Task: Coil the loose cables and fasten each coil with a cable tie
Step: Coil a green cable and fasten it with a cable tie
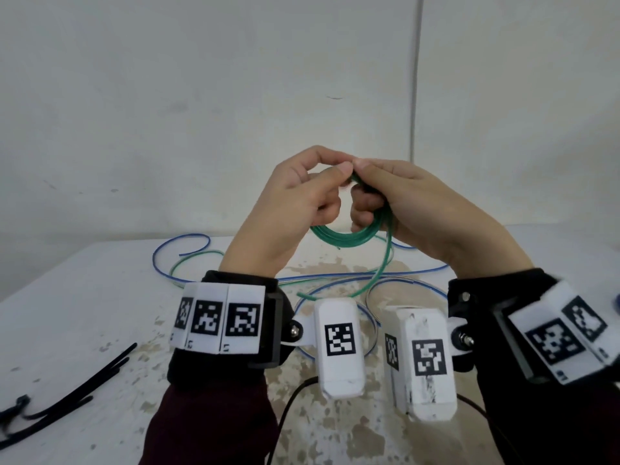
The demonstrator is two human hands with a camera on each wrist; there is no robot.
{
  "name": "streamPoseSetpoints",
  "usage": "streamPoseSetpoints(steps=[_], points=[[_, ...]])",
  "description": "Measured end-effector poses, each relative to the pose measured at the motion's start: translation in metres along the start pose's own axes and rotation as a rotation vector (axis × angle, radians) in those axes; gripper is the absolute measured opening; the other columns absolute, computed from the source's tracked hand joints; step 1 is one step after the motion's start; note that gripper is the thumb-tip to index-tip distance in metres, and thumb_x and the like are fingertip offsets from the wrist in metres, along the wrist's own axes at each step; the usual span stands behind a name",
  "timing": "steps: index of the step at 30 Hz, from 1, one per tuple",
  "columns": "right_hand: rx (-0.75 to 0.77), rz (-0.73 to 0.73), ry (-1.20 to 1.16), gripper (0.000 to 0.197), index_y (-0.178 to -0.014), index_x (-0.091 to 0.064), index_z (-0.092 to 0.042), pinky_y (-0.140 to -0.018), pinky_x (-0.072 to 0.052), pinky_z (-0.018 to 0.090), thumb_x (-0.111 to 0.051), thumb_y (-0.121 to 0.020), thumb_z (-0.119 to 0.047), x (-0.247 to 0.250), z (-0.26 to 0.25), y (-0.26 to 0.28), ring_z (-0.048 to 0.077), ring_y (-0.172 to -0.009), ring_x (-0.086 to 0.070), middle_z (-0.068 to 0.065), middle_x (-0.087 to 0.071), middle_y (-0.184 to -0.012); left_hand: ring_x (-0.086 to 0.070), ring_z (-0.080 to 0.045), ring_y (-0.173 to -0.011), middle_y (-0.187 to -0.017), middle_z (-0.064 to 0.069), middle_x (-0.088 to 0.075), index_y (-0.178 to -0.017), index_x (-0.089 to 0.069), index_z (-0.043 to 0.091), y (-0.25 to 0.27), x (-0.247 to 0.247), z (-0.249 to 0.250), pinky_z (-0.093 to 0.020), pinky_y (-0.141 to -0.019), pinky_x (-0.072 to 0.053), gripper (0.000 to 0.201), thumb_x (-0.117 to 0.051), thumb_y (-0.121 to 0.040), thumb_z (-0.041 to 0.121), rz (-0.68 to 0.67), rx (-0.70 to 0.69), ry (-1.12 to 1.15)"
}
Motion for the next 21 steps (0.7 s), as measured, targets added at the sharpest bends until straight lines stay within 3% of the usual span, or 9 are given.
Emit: streamPoseSetpoints(steps=[2,6,11,17,21], points=[[-0.005,0.054,-0.078,0.021,-0.098,-0.052,-0.008,-0.064,-0.05,0.03,-0.036,-0.103,-0.021,0.0,-0.001,-0.001,0.016,-0.05,-0.047,-0.003,-0.044,-0.051,-0.024,-0.008,-0.04,-0.047,0.011,-0.03,-0.1,-0.057,0.005,0.0,0.002,0.002,-0.04,-0.069,-0.023,0.009,-0.048,-0.097,0.008,0.064,-0.024,0.005],[0.006,0.016,-0.125,0.03,-0.098,-0.06,-0.006,-0.08,-0.055,0.038,-0.032,-0.103,-0.015,0.002,-0.004,0.002,0.018,-0.068,-0.062,0.003,-0.063,-0.067,-0.024,-0.008,-0.041,-0.048,0.009,-0.029,-0.101,-0.056,0.004,-0.002,0.011,0.008,-0.033,-0.061,-0.025,0.011,-0.047,-0.098,0.009,0.21,-0.126,0.1],[0.019,-0.051,-0.075,0.033,-0.106,-0.063,-0.009,-0.095,-0.049,0.037,-0.032,-0.103,-0.019,-0.001,-0.003,0.002,0.015,-0.09,-0.064,0.002,-0.071,-0.085,-0.022,-0.006,-0.041,-0.049,0.008,-0.026,-0.098,-0.055,0.004,-0.002,0.016,0.011,-0.033,-0.057,-0.016,0.012,-0.043,-0.099,0.007,0.303,-0.243,0.233],[0.054,-0.095,-0.12,0.031,-0.1,-0.064,-0.012,-0.093,-0.05,0.032,-0.034,-0.102,-0.02,-0.002,-0.004,0.002,0.014,-0.089,-0.063,0.0,-0.071,-0.084,-0.021,-0.007,-0.042,-0.052,0.006,-0.026,-0.098,-0.054,0.005,-0.004,0.018,0.01,-0.021,-0.047,-0.019,0.013,-0.041,-0.1,0.009,0.304,-0.27,0.279],[0.102,-0.047,-0.176,0.032,-0.09,-0.059,-0.007,-0.084,-0.052,0.027,-0.031,-0.103,-0.016,0.0,-0.006,0.0,0.013,-0.07,-0.056,0.0,-0.058,-0.067,-0.031,-0.011,-0.039,-0.05,0.003,-0.032,-0.096,-0.052,0.008,-0.005,0.014,0.008,-0.02,-0.045,-0.03,0.016,-0.037,-0.101,0.007,0.239,-0.206,0.269]])
Point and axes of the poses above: each hand's wrist, its own y-axis away from the middle knuckle, its own x-axis out of the back of the hand, z = x × y, the point moved 5 cm from there along -y, towards the middle knuckle
